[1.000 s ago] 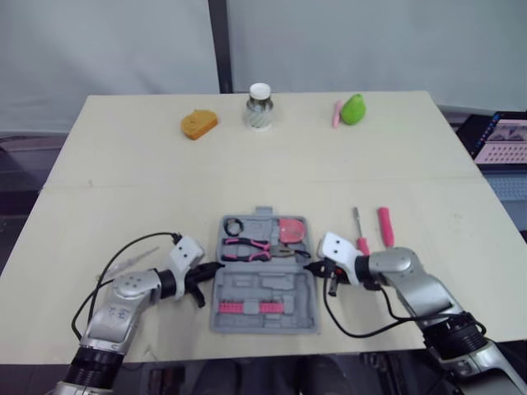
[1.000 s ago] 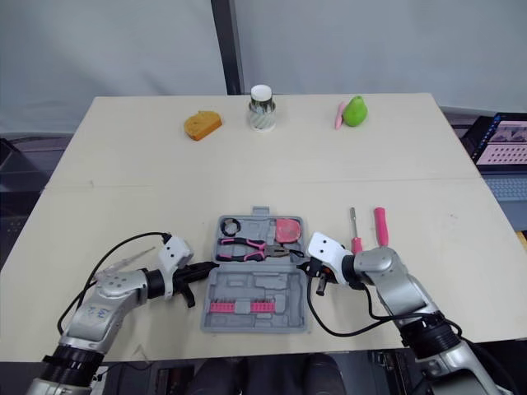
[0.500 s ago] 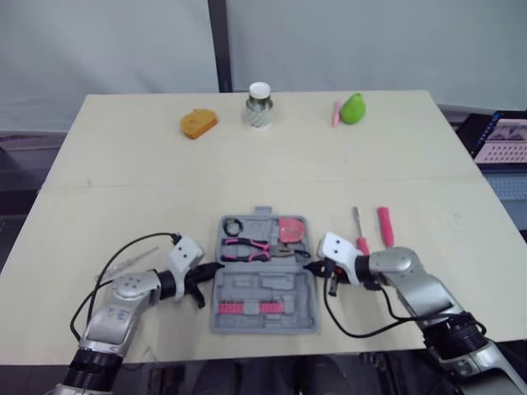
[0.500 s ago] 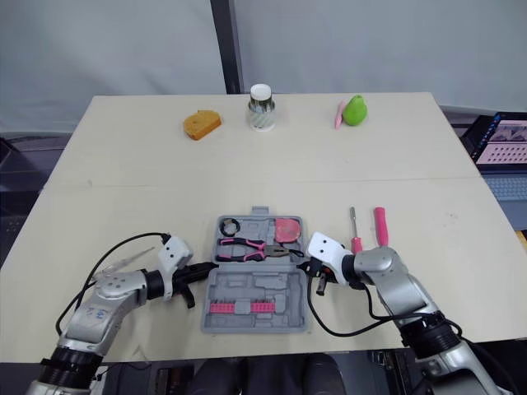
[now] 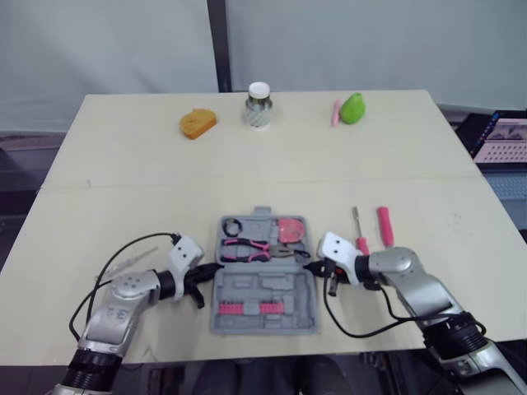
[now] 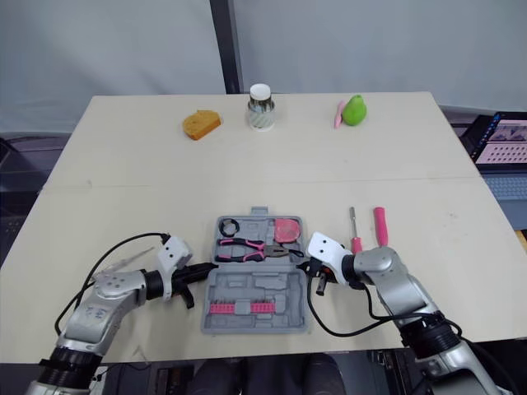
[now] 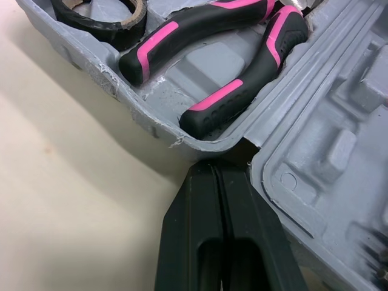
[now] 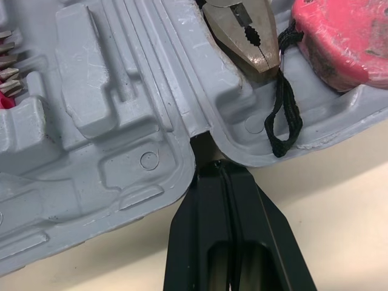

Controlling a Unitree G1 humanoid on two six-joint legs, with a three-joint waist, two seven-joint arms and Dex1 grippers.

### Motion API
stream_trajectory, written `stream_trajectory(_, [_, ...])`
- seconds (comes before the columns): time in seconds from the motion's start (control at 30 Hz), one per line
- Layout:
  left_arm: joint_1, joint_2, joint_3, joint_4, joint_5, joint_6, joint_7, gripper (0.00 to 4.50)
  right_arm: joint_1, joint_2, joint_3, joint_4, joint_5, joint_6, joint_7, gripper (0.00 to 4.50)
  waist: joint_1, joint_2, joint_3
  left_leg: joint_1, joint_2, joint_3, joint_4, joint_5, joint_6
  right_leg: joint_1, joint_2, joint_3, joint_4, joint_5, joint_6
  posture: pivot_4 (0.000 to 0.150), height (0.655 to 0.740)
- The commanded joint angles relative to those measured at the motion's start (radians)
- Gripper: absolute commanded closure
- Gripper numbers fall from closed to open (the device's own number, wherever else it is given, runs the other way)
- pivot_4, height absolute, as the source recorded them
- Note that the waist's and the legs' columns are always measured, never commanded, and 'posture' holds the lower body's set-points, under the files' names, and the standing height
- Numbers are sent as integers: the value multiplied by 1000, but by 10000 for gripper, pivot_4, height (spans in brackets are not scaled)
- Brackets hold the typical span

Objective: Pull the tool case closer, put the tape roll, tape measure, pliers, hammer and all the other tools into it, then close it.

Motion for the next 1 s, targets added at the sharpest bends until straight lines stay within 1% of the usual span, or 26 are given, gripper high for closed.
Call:
stream_trajectory(0.03, [16,-8,-31,-83,-42,-3,-44,45000,0,22,15,-14,12,-21,1,44457,0,0,0,0,0,0,0,0,0,0,0,0,0,0,0,1500,7400])
stream_trajectory(0.4, [-9,-14,-20,-41,-9,-21,-12,45000,-7,32,19,-7,10,-25,0,44457,0,0,0,0,0,0,1,0,0,0,0,0,0,0,0,1500,7400])
stream_trajectory(0.8, [-5,-8,-24,-47,-13,-16,-23,45000,3,20,9,-7,9,-30,-1,44457,0,0,0,-1,0,-1,1,0,0,0,0,0,0,0,0,1500,7400])
stream_trajectory(1.0, [3,12,-11,-37,-8,-26,-29,45000,11,1,-3,5,11,-40,2,44457,0,0,0,-1,0,-1,1,0,0,0,0,0,0,0,0,1500,7400])
